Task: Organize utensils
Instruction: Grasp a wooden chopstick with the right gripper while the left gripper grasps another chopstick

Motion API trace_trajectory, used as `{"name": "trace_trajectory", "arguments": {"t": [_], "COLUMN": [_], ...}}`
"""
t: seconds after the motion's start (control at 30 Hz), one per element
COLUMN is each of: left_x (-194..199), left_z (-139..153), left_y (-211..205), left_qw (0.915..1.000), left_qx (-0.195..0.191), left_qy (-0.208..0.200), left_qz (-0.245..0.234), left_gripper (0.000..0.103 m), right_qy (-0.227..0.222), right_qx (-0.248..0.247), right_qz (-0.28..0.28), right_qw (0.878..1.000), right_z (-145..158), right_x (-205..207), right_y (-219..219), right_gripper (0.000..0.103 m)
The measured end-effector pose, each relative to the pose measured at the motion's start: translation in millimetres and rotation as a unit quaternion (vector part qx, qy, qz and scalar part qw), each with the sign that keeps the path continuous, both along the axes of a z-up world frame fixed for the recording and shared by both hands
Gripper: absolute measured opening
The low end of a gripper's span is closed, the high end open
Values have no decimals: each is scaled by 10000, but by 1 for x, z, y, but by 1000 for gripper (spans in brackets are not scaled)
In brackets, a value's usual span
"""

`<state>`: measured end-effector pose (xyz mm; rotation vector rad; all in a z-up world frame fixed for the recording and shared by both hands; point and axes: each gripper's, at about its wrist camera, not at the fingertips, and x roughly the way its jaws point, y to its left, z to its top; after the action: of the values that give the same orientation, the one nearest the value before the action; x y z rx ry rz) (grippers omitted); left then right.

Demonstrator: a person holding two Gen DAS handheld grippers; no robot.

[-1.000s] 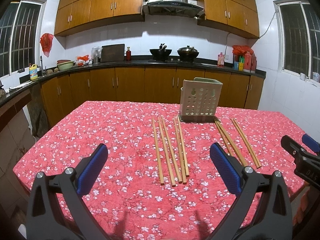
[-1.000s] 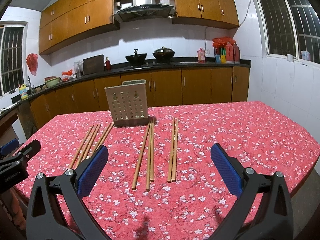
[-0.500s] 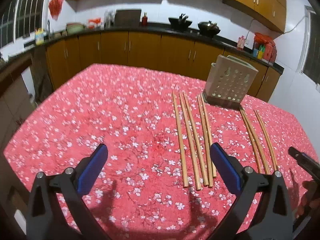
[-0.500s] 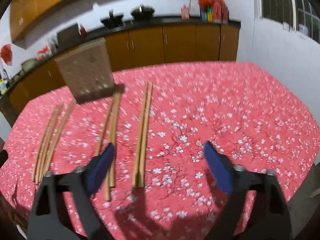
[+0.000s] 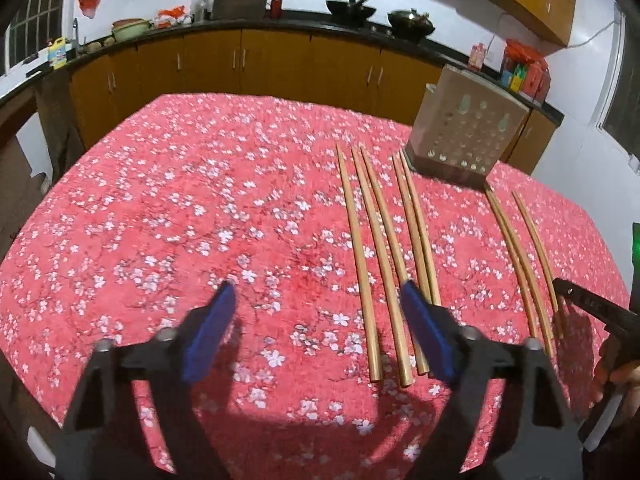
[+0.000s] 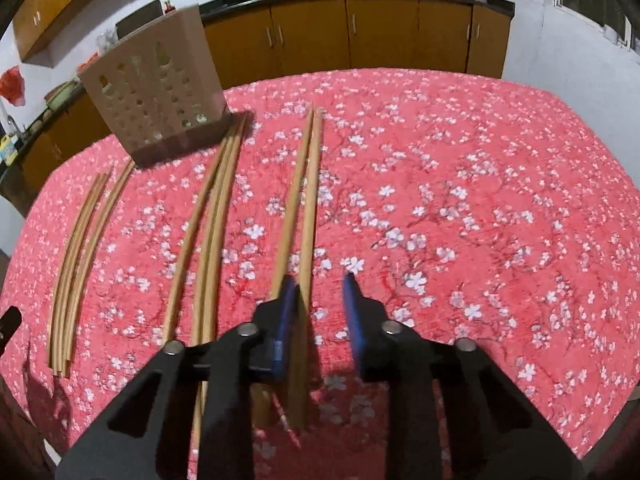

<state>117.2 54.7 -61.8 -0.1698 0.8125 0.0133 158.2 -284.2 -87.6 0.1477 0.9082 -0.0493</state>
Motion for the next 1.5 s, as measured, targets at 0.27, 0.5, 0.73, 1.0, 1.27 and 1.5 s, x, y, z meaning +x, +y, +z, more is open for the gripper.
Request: {"name": "trace_trajectory", "arguments": {"t": [0.27,0.5,0.73,1.0,1.27,1.5], "left_x": [24,35,58,95,88,82], "left_z": [-16,-18,-17,-18,-19,-17], "left_y": [-5,-16,-27,-6,-6,-4], "left_qw": [9975,9957,9935,9954,9965,9966], "left_qx": [-301,-252,406,382,410,386], "left_qy": [430,548,698,649,411,405], "left_qz": [-464,-703,-805,-591,-606,-601], "left_gripper": [41,28,9,9,10,10], "right_qy": [-70,-134,-85,-218,-269,-285], "right_qx": [10,-98,-120,-123,-55,-25], "right_qz": [-165,-143,-104,-301,-293,-266], "right_qw": [9998,9998,9998,9992,9992,9992], "right_z": [-2,-3,-4,-7,-9,-10], "right_x": [1,0,13,43,42,29], "right_y": [-18,-15,-13,-21,-23,-23], "right_gripper": [8,8,8,8,8,8]}}
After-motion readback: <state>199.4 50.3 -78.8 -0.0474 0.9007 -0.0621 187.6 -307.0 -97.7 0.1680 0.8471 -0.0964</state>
